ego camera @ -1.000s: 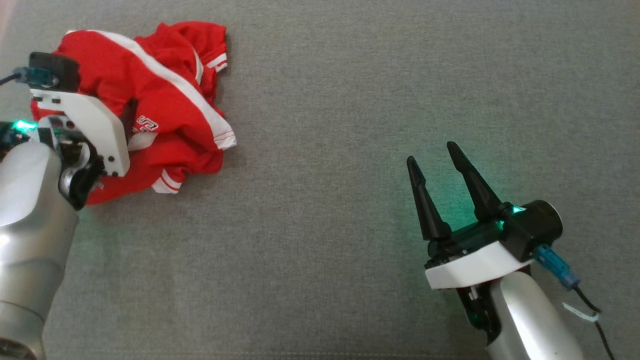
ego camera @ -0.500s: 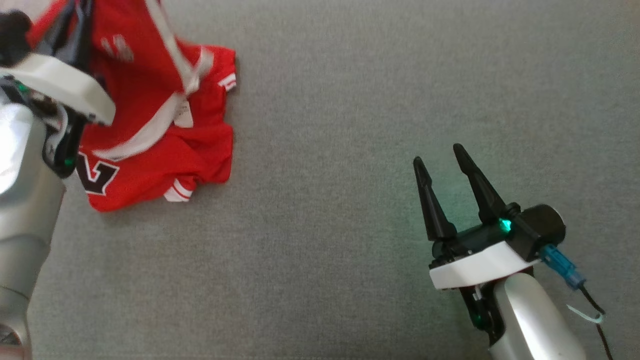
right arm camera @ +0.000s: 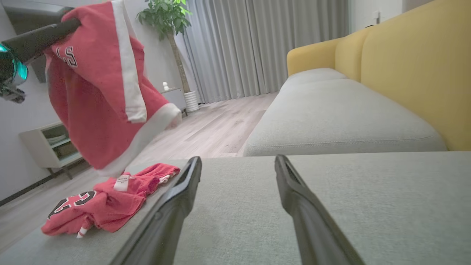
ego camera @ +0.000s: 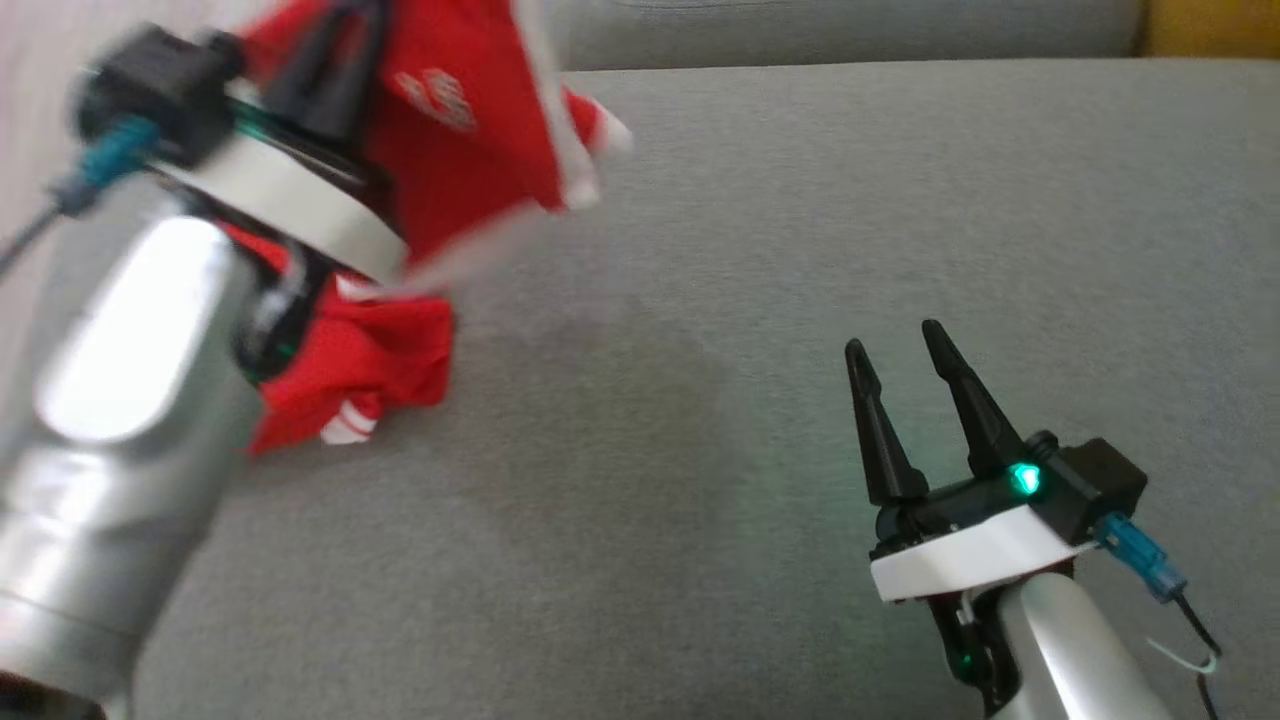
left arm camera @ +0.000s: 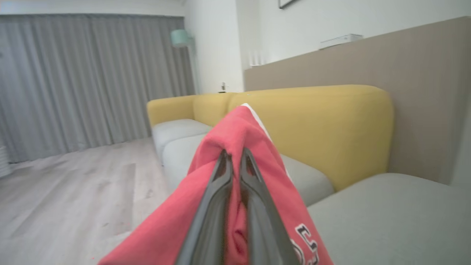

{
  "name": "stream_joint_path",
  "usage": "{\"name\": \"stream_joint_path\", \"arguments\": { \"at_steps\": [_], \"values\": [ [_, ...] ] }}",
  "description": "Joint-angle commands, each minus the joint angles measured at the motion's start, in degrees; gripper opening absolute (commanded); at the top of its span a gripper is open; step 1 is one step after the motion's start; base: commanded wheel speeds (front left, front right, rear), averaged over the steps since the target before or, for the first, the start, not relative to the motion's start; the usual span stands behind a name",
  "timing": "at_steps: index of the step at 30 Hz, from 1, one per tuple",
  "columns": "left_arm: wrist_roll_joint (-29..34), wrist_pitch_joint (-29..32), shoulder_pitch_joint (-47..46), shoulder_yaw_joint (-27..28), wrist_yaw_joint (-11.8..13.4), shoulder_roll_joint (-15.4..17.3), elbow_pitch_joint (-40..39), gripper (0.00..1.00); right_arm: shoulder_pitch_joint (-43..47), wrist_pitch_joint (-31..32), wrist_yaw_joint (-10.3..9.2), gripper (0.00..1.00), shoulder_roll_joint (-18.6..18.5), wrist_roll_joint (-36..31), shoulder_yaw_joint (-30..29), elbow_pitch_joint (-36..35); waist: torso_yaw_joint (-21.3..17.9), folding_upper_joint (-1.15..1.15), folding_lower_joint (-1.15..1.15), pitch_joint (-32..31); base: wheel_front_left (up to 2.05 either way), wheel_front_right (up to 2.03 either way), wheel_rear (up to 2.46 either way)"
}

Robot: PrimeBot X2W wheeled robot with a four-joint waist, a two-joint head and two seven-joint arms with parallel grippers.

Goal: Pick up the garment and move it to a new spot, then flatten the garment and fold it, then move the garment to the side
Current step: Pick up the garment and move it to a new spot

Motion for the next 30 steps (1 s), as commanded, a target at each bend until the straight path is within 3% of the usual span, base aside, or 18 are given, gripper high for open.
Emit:
{"name": "stream_joint_path", "arguments": {
  "at_steps": [1, 7, 14, 15, 16, 17, 22, 30],
  "values": [
    [-0.19, 0.27, -2.41, 1.61, 0.28, 1.25, -2.33, 0.0, -1.91, -0.61, -0.04, 1.0, -0.12, 0.37, 1.15, -2.29, -1.74, 0.0, 0.01, 0.42, 0.0, 0.0, 0.0],
    [0.06, 2.92, -1.08, -2.27, 0.59, -2.22, -6.33, 0.0, -3.45, -0.61, -0.04, 1.0, -0.12, 1.61, 1.24, -4.08, -9.02, 0.0, 0.01, 2.67, 0.0, 0.0, 0.0],
    [0.41, 3.63, -1.81, -6.62, 0.55, -7.99, -4.51, 0.0, -3.67, -0.61, -0.04, 1.0, -0.12, 2.55, 1.83, -7.1, -17.53, 0.0, 0.01, 5.36, 0.0, 0.0, 0.0],
    [0.26, 3.73, -2.0, -7.21, 0.5, -8.84, -3.75, 0.27, -3.63, -0.61, -0.04, 1.0, -0.12, 2.67, 1.75, -7.55, -18.36, 0.0, 0.01, 5.76, 0.0, 0.0, 0.0],
    [-0.11, 3.93, -2.13, -7.77, 0.44, -9.69, -2.85, 0.91, -3.55, -0.61, -0.04, 1.0, -0.12, 2.79, 1.45, -7.94, -18.91, 0.0, 0.01, 6.09, 0.0, 0.0, 0.0],
    [-0.08, 4.13, -2.45, -8.46, 0.38, -10.19, -1.93, 1.0, -3.48, -0.61, -0.04, 1.0, -0.12, 2.98, 1.11, -8.25, -19.32, 0.0, 0.01, 6.38, 0.0, 0.0, 0.0],
    [0.81, 2.08, -4.72, -9.03, 0.24, -9.6, 1.22, 1.0, -2.91, -0.61, -0.04, 1.0, -0.12, 3.27, -0.19, -9.06, -18.38, 0.0, 0.01, 7.03, 0.0, 0.0, 0.0],
    [1.44, -3.55, -1.9, -5.96, 2.65, -3.81, 2.4, 1.0, -1.7, -0.61, -0.04, 1.0, -0.12, 2.52, -0.97, -7.9, -11.03, 0.0, 0.01, 4.07, 0.0, 0.0, 0.0]
  ]
}}
